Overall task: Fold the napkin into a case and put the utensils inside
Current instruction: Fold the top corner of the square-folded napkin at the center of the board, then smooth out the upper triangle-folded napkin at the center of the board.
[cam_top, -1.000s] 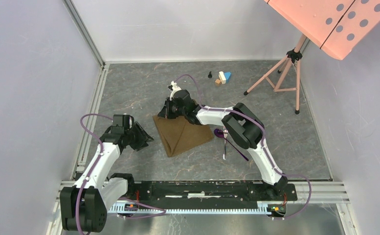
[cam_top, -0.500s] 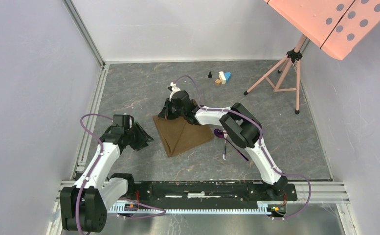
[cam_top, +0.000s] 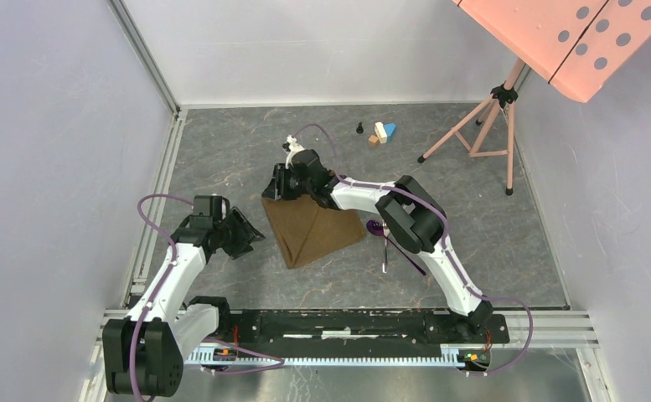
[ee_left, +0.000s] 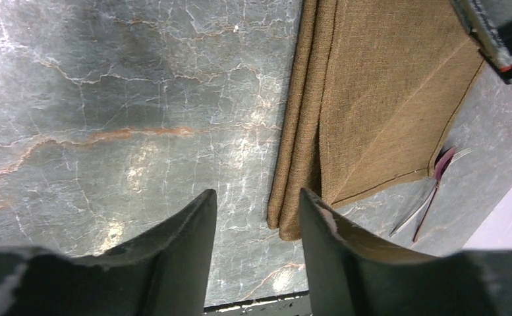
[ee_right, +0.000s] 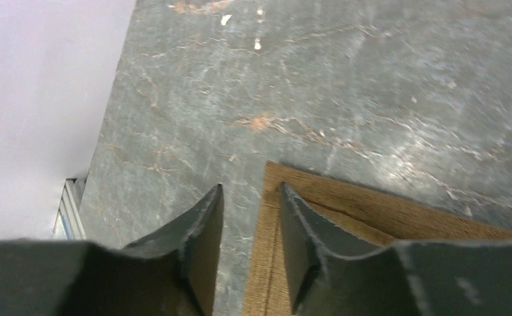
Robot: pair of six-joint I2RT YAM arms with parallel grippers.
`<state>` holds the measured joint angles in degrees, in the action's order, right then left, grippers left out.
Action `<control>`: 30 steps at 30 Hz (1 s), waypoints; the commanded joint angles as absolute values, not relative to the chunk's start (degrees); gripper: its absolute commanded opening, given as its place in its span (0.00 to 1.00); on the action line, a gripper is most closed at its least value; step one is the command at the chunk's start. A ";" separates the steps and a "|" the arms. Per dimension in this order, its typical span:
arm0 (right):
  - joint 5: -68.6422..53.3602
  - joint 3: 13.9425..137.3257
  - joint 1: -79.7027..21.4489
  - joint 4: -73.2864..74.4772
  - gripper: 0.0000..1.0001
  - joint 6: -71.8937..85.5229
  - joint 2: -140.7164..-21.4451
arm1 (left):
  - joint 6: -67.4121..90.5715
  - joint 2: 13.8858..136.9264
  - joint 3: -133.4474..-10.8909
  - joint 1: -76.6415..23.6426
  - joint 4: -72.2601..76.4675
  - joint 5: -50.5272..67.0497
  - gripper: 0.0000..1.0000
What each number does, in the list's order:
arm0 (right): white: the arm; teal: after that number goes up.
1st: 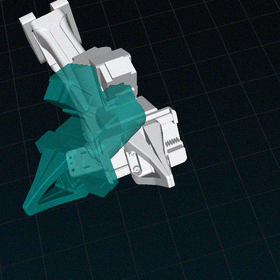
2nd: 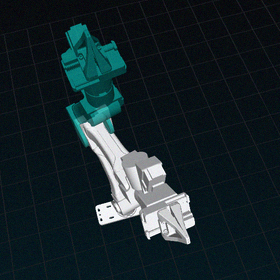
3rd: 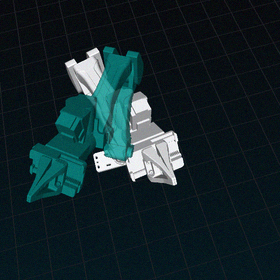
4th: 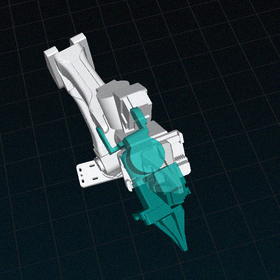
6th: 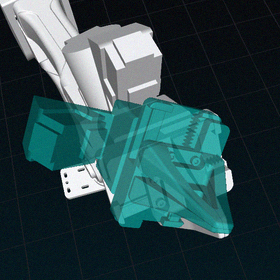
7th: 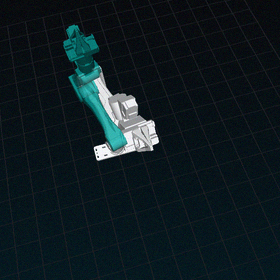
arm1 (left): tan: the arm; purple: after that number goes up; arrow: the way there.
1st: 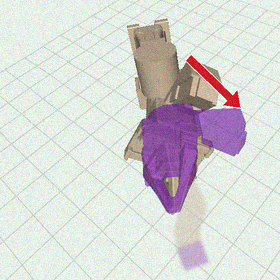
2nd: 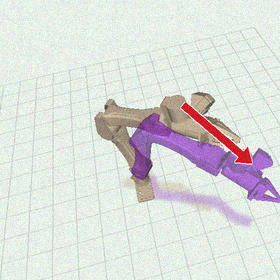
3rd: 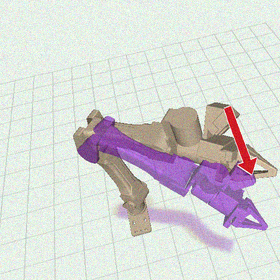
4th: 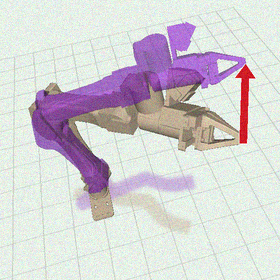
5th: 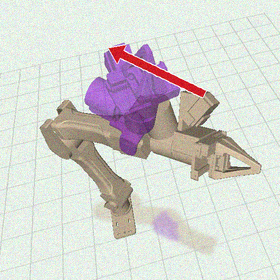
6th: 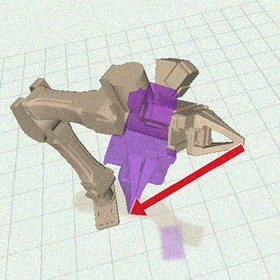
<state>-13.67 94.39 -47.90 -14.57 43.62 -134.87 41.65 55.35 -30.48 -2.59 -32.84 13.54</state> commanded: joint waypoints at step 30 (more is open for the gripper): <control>-41.84 75.30 -30.76 -26.12 0.60 28.62 -121.66 | 30.49 105.19 -66.36 -4.93 -32.48 8.46 0.48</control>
